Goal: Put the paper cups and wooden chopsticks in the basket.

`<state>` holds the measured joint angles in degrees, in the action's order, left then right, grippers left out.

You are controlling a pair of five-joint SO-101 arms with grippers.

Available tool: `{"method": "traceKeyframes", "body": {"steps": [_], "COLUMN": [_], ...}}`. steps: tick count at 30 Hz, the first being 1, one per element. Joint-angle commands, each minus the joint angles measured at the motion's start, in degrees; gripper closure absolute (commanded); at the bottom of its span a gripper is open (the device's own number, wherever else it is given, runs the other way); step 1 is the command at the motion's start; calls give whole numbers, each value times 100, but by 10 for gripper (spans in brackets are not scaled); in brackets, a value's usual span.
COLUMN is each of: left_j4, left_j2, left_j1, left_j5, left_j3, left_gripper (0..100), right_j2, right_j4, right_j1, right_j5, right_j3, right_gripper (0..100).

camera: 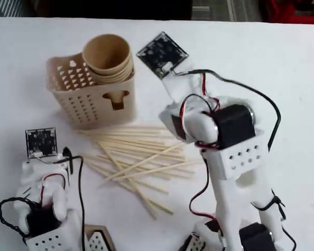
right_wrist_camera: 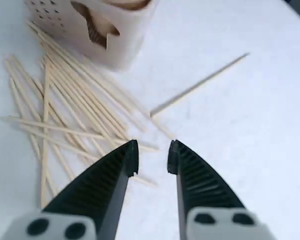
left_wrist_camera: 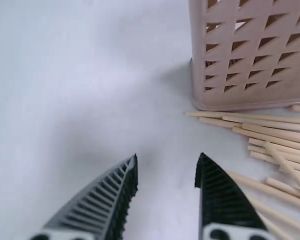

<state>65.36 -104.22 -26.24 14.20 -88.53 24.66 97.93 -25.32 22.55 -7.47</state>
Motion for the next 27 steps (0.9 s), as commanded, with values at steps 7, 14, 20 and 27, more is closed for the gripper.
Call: {"method": "traceKeyframes", "body": {"steps": [7, 14, 20, 27], "left_j4": [-123, -123, -123, -123], "left_j2": [-48, -48, -48, -48], "left_j1": [-57, -48, -40, -31], "left_j5": [-53, -53, -53, -53], "left_j3": [35, 35, 35, 35], "left_gripper": [801, 801, 801, 801], "right_j2": [1007, 1068, 1068, 1059], "right_j4": [-541, -1719, -2677, -3459], "right_j1": [110, -127, -892, -954], "right_j5": [1582, 1600, 1908, 2004], "right_j3": [2708, 4431, 5336, 5732], "right_gripper": [879, 747, 747, 747]}}
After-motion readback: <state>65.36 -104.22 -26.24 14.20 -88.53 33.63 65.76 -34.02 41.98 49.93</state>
